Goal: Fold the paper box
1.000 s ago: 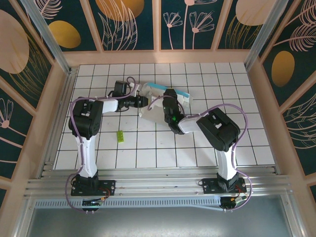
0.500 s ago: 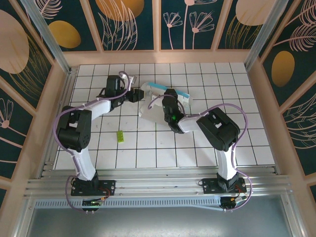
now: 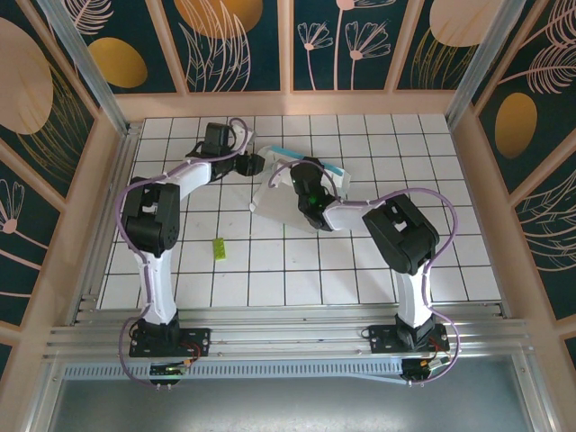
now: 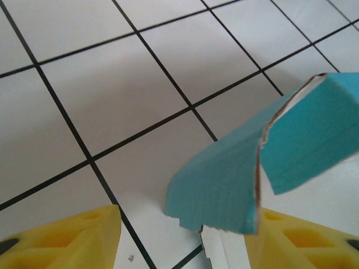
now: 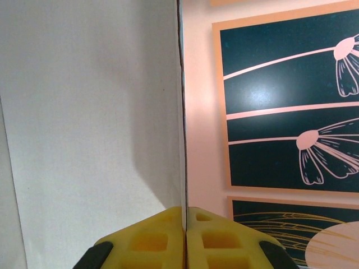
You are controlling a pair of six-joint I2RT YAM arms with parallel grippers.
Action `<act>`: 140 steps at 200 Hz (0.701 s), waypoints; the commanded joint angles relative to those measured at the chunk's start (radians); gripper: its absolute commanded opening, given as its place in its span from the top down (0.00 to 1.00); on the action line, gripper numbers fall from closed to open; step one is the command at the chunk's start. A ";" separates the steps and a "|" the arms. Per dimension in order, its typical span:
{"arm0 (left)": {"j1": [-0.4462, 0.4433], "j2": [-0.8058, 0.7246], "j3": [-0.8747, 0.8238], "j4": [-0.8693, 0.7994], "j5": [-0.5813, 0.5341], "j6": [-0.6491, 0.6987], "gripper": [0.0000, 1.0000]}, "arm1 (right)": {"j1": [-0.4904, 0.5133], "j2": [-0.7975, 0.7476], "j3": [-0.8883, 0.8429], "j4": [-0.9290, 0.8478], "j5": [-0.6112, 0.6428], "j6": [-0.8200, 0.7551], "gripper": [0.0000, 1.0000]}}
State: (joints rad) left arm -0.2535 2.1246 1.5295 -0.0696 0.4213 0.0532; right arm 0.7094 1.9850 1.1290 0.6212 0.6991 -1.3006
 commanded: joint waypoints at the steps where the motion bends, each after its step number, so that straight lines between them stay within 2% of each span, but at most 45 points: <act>1: 0.007 0.055 0.060 -0.079 0.051 0.019 0.43 | -0.005 -0.002 0.017 -0.087 -0.021 0.044 0.91; 63: 0.007 0.133 0.117 -0.090 0.054 -0.019 0.51 | -0.026 0.012 0.086 -0.209 -0.057 0.114 0.91; 72: 0.007 0.138 0.121 -0.081 0.061 -0.030 0.57 | -0.027 0.017 0.094 -0.222 -0.060 0.122 0.91; 102: 0.007 0.149 0.168 -0.104 0.061 -0.061 0.84 | -0.031 0.027 0.109 -0.244 -0.052 0.138 0.91; 140: 0.007 0.126 0.187 -0.122 0.146 -0.134 0.93 | -0.028 0.038 0.109 -0.230 -0.021 0.135 0.92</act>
State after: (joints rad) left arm -0.2531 2.2635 1.6875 -0.1814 0.4759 -0.0128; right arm 0.6792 1.9854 1.2293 0.4435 0.6735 -1.1942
